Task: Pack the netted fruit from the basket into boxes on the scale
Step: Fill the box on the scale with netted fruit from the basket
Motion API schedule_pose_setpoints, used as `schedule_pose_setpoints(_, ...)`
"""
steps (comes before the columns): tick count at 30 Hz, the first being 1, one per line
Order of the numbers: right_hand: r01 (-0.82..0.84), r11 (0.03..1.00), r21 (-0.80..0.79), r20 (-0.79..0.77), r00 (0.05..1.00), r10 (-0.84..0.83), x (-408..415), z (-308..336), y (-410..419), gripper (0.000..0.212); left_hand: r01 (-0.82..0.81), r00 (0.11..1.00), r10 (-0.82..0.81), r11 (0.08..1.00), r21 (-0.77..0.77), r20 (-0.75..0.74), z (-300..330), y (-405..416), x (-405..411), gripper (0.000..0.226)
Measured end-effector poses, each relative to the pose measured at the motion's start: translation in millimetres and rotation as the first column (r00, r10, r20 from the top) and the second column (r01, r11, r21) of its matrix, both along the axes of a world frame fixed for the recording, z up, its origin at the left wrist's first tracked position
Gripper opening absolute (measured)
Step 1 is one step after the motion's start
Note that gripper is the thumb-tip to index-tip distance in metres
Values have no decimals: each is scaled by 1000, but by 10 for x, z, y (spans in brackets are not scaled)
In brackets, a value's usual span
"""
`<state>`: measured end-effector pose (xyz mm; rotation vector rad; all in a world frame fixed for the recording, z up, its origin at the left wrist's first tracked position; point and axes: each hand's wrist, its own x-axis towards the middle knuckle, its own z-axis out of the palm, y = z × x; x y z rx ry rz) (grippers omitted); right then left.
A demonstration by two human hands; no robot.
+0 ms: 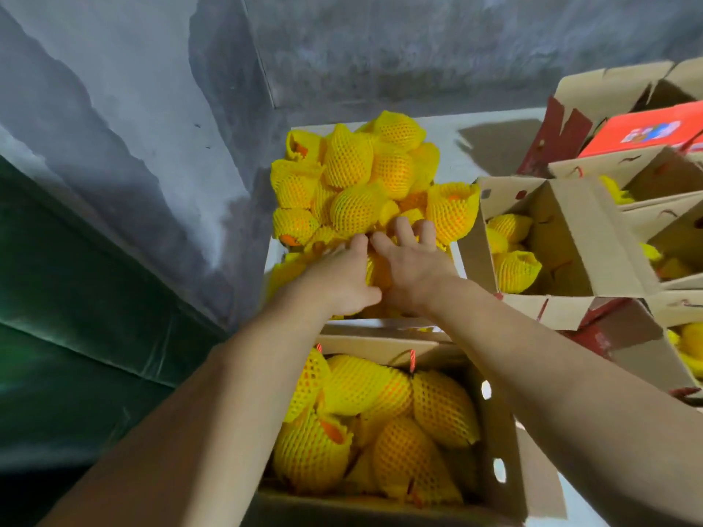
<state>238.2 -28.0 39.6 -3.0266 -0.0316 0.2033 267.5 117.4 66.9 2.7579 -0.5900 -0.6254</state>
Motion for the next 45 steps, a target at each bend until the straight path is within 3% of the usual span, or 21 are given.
schedule_pose_setpoints(3,-112,986,125,31,994,109,15,-22,-232,79,-93,994,78,975,-201,-80,-128,-59,87,94)
schedule_pose_setpoints(5,-138,967,215,74,989,125,27,36,-465,84,-106,993,89,961,-254,-78,-182,-28,150,91)
schedule_pose_setpoints(8,80,953,293,198,970,-142,169,34,-853,97,-57,997,49,991,-121,-65,-239,35,144,101)
schedule_pose_setpoints(10,222,949,224,138,957,-256,258,-42,-993,101,-26,998,22,997,-74,-52,-282,16,86,107)
schedule_pose_setpoints(14,193,966,171,182,958,-223,274,-164,-992,83,-83,996,90,977,-196,25,-217,-53,17,91)
schedule_pose_setpoints(17,184,916,357,286,912,-295,151,-12,-962,86,-161,975,200,935,-316,95,10,7,-75,71)
schedule_pose_setpoints(20,58,779,625,323,889,-325,-201,290,-802,92,-258,948,317,759,-598,-8,308,165,-343,63)
schedule_pose_setpoints(23,-66,647,760,331,895,-298,-748,582,-462,77,-287,938,325,537,-793,-119,488,393,-740,56)
schedule_pose_setpoints(26,-101,423,900,236,931,-280,-1346,758,-80,61,-428,893,326,394,-813,-312,457,558,-1091,55)
schedule_pose_setpoints(29,-66,352,934,181,936,-302,-1792,820,186,56,-511,853,319,349,-785,-413,386,704,-1364,53)
schedule_pose_setpoints(31,-82,393,916,215,927,-308,-1983,858,281,57,-526,847,297,342,-779,-441,376,829,-1502,66)
schedule_pose_setpoints(33,-50,540,840,238,929,-284,-2111,892,315,65,-533,844,272,335,-777,-461,385,969,-1611,74)
schedule_pose_setpoints(37,209,862,461,-5,972,-233,-2315,908,355,91,-558,829,230,287,-779,-510,421,1217,-1817,86)
schedule_pose_setpoints(39,227,899,374,60,962,-268,-2419,883,470,85,-531,847,194,290,-796,-495,428,1322,-1943,88)
schedule_pose_setpoints(41,157,828,539,173,941,-292,-2513,872,624,74,-489,872,177,296,-820,-456,435,1426,-2057,81)
schedule_pose_setpoints(43,78,648,758,143,948,-283,-2587,849,823,71,-448,894,182,341,-827,-409,443,1517,-2167,84)
schedule_pose_setpoints(45,0,476,879,100,978,-185,-2643,829,1064,75,-408,913,169,389,-826,-372,449,1582,-2278,92)
